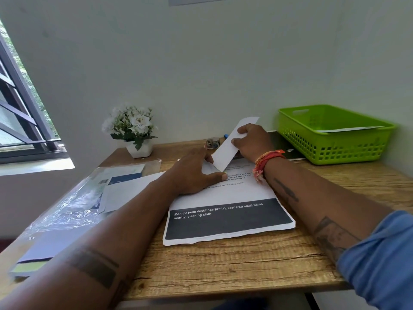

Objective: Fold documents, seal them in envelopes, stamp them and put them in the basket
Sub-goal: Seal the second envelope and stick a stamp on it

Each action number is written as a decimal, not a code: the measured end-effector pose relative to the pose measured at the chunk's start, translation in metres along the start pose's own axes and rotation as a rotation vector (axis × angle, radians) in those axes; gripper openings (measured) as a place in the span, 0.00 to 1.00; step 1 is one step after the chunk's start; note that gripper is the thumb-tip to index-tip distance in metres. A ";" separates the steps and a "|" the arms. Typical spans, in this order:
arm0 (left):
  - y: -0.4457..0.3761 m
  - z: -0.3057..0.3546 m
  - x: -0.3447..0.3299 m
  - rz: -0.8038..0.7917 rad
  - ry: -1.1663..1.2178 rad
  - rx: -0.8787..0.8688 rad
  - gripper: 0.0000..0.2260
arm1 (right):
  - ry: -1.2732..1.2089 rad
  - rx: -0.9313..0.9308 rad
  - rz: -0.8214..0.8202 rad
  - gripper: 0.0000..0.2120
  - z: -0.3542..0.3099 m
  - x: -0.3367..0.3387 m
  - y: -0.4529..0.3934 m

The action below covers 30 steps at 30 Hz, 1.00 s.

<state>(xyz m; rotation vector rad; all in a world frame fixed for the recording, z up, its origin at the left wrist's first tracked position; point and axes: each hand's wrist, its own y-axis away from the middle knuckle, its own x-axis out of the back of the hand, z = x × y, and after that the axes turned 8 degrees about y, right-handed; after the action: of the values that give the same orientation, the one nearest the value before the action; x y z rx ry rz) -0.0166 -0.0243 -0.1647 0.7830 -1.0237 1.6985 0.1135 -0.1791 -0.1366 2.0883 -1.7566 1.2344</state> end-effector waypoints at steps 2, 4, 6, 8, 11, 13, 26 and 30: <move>0.000 0.000 0.000 -0.005 -0.023 0.007 0.28 | 0.015 0.015 -0.027 0.22 -0.004 -0.003 0.003; 0.000 0.000 0.000 -0.003 -0.025 0.012 0.28 | 0.031 0.031 -0.075 0.20 -0.008 -0.004 0.008; 0.000 -0.002 0.001 0.005 -0.013 0.018 0.28 | -0.005 0.028 -0.128 0.14 -0.013 -0.006 0.010; 0.000 -0.003 0.001 0.007 -0.012 0.017 0.28 | -0.027 0.035 -0.188 0.11 -0.016 -0.006 0.011; 0.000 -0.002 -0.001 0.012 -0.017 -0.001 0.27 | -0.021 0.016 -0.323 0.09 -0.016 -0.004 0.013; 0.000 -0.001 -0.001 0.018 -0.019 -0.005 0.28 | -0.075 -0.010 -0.443 0.05 -0.015 -0.003 0.016; 0.002 -0.001 0.001 0.022 -0.013 -0.077 0.21 | -0.179 -0.095 -0.442 0.06 -0.008 0.002 0.010; 0.003 0.002 0.003 0.038 -0.009 -0.099 0.19 | -0.157 -0.074 -0.459 0.03 -0.011 0.004 0.012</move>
<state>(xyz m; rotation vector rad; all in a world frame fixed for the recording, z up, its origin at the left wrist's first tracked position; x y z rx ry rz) -0.0202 -0.0258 -0.1617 0.7116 -1.1267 1.6639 0.0974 -0.1795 -0.1313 2.4113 -1.2404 0.8835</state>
